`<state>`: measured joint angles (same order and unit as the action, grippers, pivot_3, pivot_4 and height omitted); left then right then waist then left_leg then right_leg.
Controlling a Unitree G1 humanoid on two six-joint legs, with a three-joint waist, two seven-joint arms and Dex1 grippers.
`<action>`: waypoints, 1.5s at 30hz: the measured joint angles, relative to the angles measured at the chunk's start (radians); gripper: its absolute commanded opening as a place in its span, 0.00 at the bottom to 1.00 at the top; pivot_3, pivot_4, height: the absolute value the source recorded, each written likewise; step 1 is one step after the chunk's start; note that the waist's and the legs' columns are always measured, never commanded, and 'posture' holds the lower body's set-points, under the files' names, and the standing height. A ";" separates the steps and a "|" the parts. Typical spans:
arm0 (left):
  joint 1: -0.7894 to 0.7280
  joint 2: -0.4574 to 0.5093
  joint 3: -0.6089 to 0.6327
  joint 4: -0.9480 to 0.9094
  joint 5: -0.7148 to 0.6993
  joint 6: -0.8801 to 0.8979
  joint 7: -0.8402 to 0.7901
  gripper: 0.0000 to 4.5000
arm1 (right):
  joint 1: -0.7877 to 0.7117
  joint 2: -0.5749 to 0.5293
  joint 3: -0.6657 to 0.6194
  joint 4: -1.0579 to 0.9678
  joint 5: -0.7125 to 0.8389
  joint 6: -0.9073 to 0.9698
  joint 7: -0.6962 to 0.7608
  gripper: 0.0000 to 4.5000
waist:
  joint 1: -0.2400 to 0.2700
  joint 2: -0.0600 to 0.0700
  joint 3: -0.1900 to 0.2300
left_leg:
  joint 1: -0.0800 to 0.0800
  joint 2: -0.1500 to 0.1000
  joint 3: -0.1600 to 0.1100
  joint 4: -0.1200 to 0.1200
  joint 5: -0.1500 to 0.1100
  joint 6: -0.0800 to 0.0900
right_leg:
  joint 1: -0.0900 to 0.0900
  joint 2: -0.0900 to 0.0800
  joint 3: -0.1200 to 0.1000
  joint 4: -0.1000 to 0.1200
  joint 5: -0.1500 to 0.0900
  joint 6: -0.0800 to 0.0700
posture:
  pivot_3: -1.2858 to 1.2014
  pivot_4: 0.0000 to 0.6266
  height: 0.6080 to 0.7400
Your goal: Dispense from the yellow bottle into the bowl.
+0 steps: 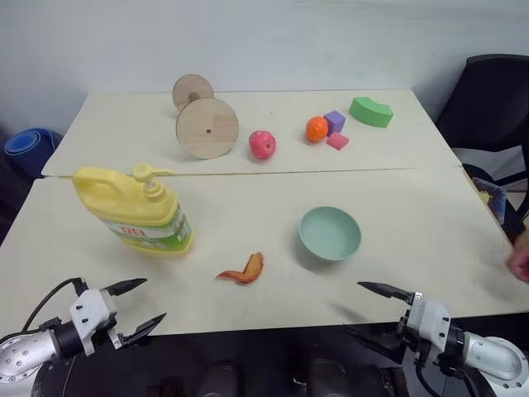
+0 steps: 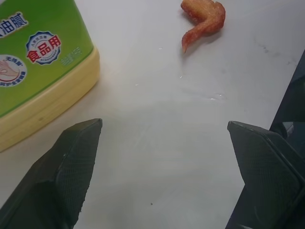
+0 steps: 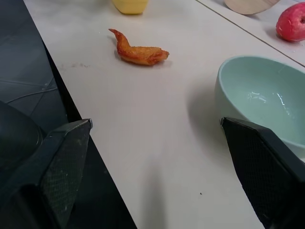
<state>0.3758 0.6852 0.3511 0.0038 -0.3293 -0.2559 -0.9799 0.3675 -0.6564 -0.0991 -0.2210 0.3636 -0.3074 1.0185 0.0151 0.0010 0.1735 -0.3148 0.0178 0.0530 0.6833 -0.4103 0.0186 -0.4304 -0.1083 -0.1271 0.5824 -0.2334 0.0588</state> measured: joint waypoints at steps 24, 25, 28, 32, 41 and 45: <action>0.106 -0.013 0.087 -0.186 -0.224 0.300 -0.118 1.00 | -1.079 0.404 0.749 0.570 -0.452 0.460 0.016 0.96 | -0.042 -0.004 -0.002 | -0.004 -0.002 0.000 0.002 0.006 -0.009 | -0.008 -0.001 -0.007 0.007 0.000 0.000 | 0.52 0.24 1.00; 0.109 -0.018 0.087 -0.181 -0.222 0.298 -0.114 1.00 | -1.088 0.410 0.751 0.597 -0.462 0.459 0.021 0.92 | -0.041 -0.003 -0.002 | -0.004 -0.002 -0.001 0.002 0.007 -0.009 | -0.008 -0.001 -0.007 0.007 0.000 0.000 | 0.52 0.24 1.00; 0.107 -0.031 0.091 -0.162 -0.213 0.281 -0.105 1.00 | -1.090 0.422 0.749 0.635 -0.466 0.467 0.045 0.73 | -0.044 -0.003 -0.002 | -0.004 -0.002 -0.001 0.002 0.007 -0.009 | -0.008 -0.001 -0.007 0.007 0.000 -0.001 | 0.52 0.24 1.00; 0.102 -0.041 0.091 -0.159 -0.212 0.261 -0.107 1.00 | -1.079 0.384 0.746 0.597 -0.466 0.483 0.087 0.44 | -0.041 -0.002 -0.001 | -0.004 -0.002 -0.001 0.002 0.007 -0.009 | -0.008 -0.002 -0.007 0.007 0.000 0.000 | 0.52 0.24 1.00; 0.000 -0.057 -0.010 -0.184 -0.213 0.259 -0.127 1.00 | -0.850 0.254 0.525 0.215 -0.226 0.580 0.167 0.32 | -0.041 -0.003 -0.002 | -0.004 -0.002 -0.001 0.002 0.006 -0.009 | -0.008 -0.002 -0.008 0.007 0.000 0.000 | 0.52 0.24 1.00; -0.044 -0.062 -0.064 -0.239 -0.222 0.281 -0.134 1.00 | -0.765 0.160 0.322 -0.036 0.004 0.757 0.162 0.32 | -0.036 -0.002 -0.002 | -0.004 -0.002 -0.002 0.002 0.006 -0.009 | -0.006 -0.003 -0.008 0.006 0.000 0.000 | 0.52 0.24 1.00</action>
<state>0.3321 0.6235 0.2869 -0.2354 -0.5509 0.0247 -1.1137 -0.3979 -0.4961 0.2226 -0.2572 0.3674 0.4495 1.1803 -0.0210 -0.0011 0.1720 -0.3183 0.0159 0.0513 0.6853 -0.4042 0.0098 -0.4368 -0.1111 -0.1348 0.5883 -0.2330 0.0592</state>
